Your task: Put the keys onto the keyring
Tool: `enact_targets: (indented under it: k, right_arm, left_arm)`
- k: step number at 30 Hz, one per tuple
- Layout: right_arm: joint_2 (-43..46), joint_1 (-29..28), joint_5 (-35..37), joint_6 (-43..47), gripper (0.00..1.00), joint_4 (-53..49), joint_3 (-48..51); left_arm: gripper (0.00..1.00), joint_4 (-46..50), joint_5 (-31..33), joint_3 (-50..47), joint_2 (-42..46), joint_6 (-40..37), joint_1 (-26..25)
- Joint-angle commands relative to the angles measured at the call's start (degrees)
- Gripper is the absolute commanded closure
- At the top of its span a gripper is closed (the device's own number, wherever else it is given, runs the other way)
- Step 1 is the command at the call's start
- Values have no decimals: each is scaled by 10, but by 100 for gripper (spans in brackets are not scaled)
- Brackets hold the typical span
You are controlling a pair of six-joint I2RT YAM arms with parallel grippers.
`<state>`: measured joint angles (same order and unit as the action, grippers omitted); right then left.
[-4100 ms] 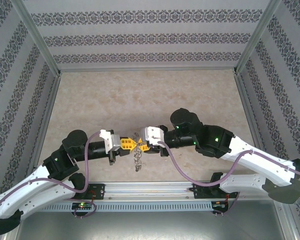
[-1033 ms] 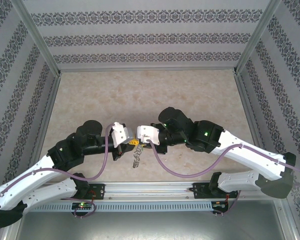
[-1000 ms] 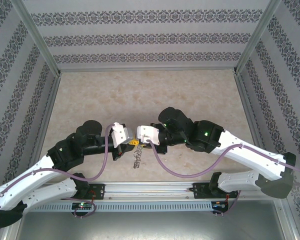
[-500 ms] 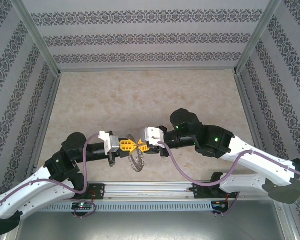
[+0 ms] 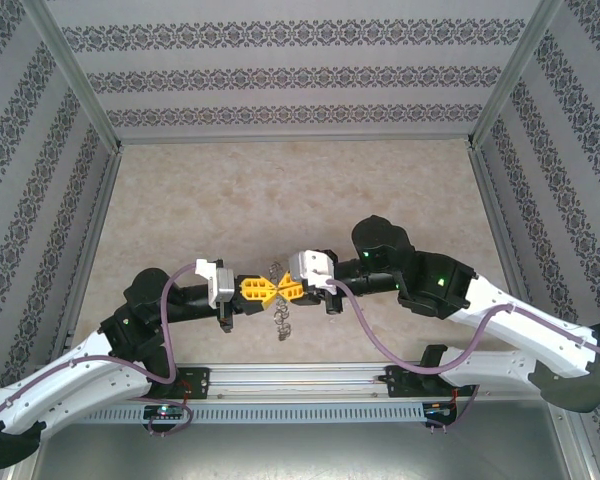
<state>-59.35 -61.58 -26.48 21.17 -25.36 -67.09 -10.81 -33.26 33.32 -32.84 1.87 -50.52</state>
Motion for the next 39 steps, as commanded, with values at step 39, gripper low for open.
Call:
enact_targets:
  k: [39]
  right_arm:
    - [-18, 12, 11, -12, 81, -25, -4]
  left_arm:
    - [100, 85, 25, 78, -12, -65, -4]
